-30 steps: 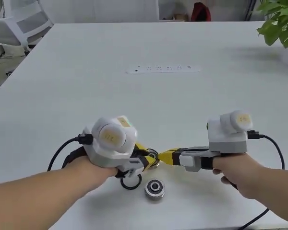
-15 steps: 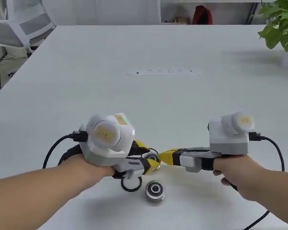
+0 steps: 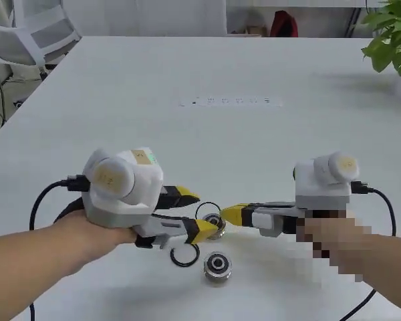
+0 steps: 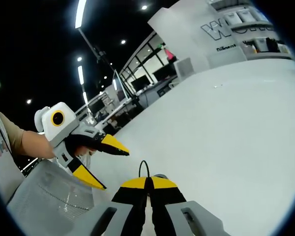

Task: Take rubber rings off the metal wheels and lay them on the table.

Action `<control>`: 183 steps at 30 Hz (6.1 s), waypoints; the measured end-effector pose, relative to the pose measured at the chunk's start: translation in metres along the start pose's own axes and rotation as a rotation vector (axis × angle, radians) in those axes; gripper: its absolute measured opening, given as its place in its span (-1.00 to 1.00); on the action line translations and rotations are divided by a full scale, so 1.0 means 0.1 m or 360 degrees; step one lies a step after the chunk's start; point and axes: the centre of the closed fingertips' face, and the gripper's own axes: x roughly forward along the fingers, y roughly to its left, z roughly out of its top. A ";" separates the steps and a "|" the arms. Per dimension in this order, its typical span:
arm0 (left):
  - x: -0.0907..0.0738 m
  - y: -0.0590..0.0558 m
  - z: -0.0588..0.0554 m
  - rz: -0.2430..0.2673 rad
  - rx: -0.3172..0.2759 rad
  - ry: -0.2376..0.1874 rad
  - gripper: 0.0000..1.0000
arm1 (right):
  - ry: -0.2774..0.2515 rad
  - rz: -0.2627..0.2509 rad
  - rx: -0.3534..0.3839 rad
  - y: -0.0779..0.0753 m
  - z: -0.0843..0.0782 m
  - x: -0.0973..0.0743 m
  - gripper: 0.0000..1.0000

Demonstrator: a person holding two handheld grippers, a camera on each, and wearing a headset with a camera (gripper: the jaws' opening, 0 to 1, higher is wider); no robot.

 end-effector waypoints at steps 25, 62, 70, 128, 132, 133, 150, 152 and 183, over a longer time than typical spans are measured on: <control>-0.47 -0.06 -0.08 0.0013 0.0016 -0.0038 0.09 | 0.0036 0.0132 -0.0010 0.37 0.05 0.14 -1.00; -0.72 -0.01 -0.37 0.0100 -0.0045 0.0005 0.22 | 0.0341 0.0115 0.0136 0.37 -0.45 0.30 -1.00; -0.72 -0.02 -0.40 0.0105 -0.0056 0.0017 0.22 | 0.0348 0.0098 0.0144 0.34 -0.47 0.31 -1.00; -0.79 0.02 -0.26 0.0098 -0.0091 -0.0013 0.24 | 0.0205 0.0106 -0.0042 0.50 -0.08 0.04 -0.51; -0.81 0.00 -0.23 0.0094 -0.0100 -0.0025 0.26 | 0.0185 0.0097 -0.0118 0.55 -0.03 -0.04 -0.42; -0.82 0.00 -0.22 0.0091 -0.0098 -0.0025 0.26 | 0.0181 0.0092 -0.0152 0.56 -0.02 -0.07 -0.38; -0.88 -0.04 -0.13 0.0111 -0.0085 -0.0056 0.29 | 0.0102 -0.0016 -0.0478 0.53 0.07 -0.46 0.11; -0.89 -0.05 -0.13 0.0113 -0.0082 -0.0056 0.30 | 0.0106 -0.0033 -0.0522 0.52 0.06 -0.50 0.15; -1.00 -0.09 -0.20 0.0176 -0.0012 -0.0048 0.41 | 0.0179 -0.0180 -0.0818 0.41 -0.23 -0.88 0.51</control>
